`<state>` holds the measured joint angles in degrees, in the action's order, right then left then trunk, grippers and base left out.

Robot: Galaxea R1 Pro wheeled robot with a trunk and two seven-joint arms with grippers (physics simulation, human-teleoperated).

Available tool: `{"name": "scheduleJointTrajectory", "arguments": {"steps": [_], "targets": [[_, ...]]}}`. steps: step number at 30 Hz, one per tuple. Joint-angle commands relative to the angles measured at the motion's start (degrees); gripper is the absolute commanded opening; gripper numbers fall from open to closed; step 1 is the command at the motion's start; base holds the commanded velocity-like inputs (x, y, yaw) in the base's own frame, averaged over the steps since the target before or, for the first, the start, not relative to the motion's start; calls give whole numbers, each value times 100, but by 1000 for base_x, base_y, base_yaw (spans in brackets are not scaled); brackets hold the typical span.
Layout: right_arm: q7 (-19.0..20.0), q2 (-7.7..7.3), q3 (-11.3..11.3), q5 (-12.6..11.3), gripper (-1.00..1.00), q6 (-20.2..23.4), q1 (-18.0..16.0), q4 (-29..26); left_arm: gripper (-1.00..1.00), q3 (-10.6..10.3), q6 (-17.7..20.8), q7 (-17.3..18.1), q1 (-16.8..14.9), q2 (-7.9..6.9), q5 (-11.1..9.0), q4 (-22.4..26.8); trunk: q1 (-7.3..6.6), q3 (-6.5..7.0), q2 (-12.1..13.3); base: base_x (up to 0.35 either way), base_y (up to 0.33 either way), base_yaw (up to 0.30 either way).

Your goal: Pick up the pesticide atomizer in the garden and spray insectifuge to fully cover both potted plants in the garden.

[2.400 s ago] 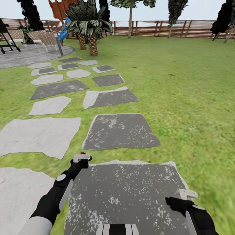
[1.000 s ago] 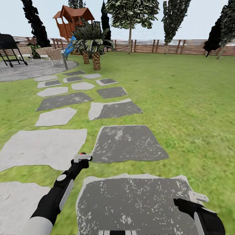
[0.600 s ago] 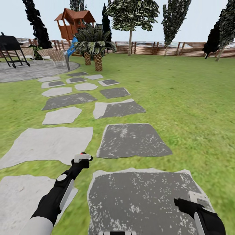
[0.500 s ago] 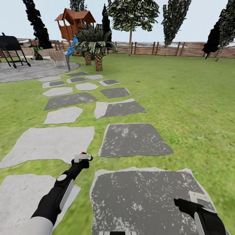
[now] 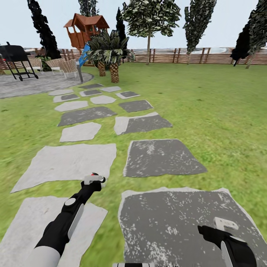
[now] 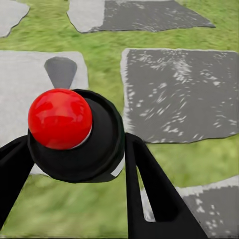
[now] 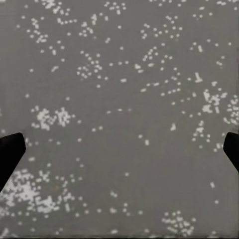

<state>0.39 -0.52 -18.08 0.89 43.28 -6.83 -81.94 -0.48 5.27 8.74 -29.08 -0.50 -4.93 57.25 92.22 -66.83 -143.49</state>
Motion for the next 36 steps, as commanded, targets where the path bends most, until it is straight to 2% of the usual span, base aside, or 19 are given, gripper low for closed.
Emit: {"name": "scheduleJointTrajectory", "arguments": {"steps": [1,10,36], "targets": [[4,-1,-2,8,100,32,-2,-10,-100,-5,36,14,-1,-3,-52,6,-3,-5,-2,-228,274,0],[5,-1,-7,0,100,36,-2,-11,-100,-5,36,14,-1,-2,-52,6,-3,28,-2,-273,233,-54],[5,-1,-11,-1,100,40,-2,-6,-100,-5,36,14,-1,4,-52,6,-3,199,-2,-248,236,-179]]}}
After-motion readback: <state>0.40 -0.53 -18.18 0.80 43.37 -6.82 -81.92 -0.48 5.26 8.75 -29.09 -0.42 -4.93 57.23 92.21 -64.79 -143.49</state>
